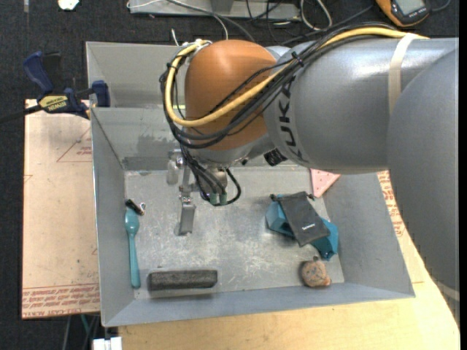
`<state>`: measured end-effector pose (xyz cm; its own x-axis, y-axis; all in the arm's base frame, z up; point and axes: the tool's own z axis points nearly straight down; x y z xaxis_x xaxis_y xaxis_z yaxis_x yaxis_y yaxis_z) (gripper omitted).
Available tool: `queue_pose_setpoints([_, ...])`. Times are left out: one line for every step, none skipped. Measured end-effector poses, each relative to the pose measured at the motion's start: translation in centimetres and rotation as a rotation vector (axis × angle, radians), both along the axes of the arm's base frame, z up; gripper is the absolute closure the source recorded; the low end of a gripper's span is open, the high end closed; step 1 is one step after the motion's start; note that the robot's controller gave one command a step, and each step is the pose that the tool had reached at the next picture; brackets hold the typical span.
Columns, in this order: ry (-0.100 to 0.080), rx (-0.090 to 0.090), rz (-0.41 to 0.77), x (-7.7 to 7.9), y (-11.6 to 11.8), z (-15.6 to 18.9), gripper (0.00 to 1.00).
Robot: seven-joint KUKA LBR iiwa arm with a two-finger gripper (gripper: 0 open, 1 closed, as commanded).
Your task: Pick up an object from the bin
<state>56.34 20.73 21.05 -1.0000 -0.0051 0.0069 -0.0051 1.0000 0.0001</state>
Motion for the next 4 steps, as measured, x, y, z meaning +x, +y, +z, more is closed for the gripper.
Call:
queue_pose_setpoints([-0.008, 0.002, -0.004, 0.2, -0.1, 0.5, 0.0])
queue_pose_setpoints([-0.014, 0.004, 0.129, -0.5, -1.4, -2.6, 0.0])
queue_pose_setpoints([-0.009, 0.004, 0.388, -5.1, -3.7, -9.0, 0.0])
queue_pose_setpoints([-0.025, 0.008, 0.327, -3.9, -8.5, -13.7, 0.0])
